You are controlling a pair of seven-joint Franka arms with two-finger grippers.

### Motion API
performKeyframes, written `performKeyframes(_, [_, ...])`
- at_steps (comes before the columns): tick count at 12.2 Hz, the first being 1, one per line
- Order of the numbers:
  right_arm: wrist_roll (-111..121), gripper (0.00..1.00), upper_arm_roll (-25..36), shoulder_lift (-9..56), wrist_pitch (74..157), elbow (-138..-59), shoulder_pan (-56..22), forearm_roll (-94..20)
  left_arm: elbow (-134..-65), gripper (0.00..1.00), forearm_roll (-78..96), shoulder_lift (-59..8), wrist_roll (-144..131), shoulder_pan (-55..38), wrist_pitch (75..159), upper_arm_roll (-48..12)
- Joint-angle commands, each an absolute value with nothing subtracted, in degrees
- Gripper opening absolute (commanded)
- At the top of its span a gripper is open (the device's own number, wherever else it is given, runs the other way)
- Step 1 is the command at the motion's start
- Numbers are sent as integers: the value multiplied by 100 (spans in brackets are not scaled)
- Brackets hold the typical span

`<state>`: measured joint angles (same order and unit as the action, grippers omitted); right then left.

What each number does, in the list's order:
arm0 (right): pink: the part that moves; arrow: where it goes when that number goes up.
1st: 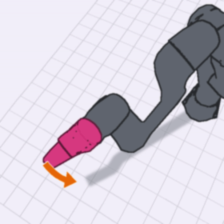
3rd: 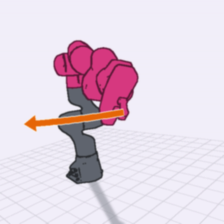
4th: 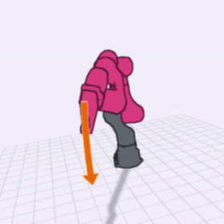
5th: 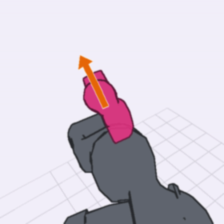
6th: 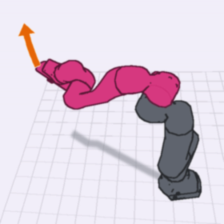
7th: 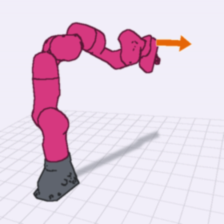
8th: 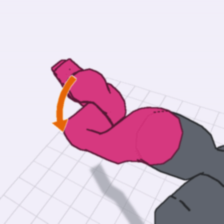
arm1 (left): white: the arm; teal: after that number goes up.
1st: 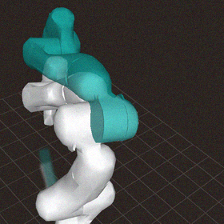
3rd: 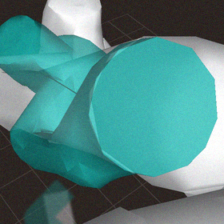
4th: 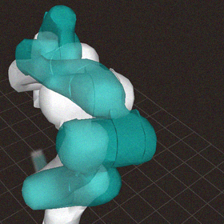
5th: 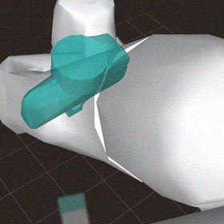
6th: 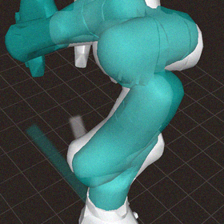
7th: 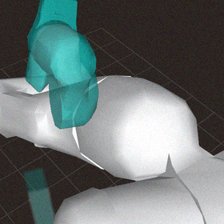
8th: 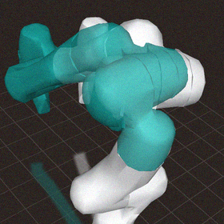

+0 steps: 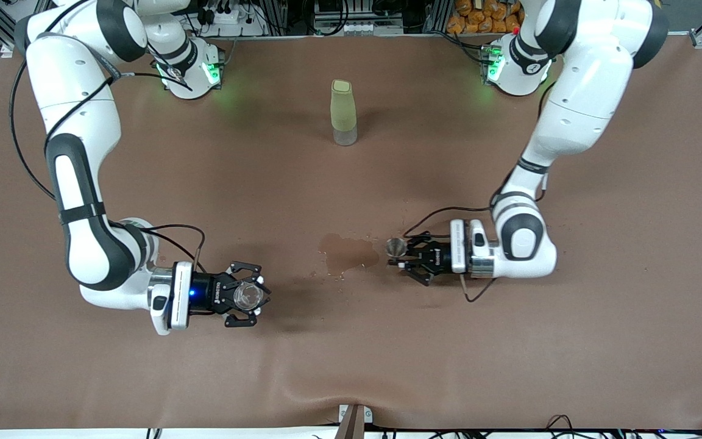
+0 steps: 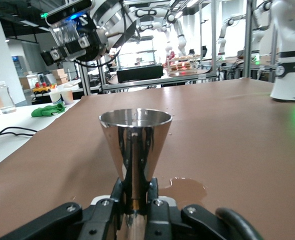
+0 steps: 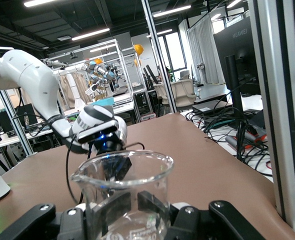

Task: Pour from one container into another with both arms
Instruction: 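Carry the beaker and jigger toward each other at the table middle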

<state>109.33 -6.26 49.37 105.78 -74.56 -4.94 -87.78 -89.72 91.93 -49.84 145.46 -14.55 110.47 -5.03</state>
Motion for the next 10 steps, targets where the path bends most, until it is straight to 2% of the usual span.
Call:
performKeyframes(1, [10854, 0, -571, 4414, 10835, -8040, -624, -9070, -8921, 0, 9597, -5027, 14643, -1845, 11416, -457])
performKeyframes(7, [10531, 0, -580, 3228, 11573, -9332, -1211, -9623, -8623, 0, 10415, -5106, 14608, -2223, 11689, -457])
performKeyframes(10, [9969, 0, -580, 2778, 12040, -9702, -1537, -9826, -8622, 0, 10783, -5124, 14642, -2285, 11689, -457])
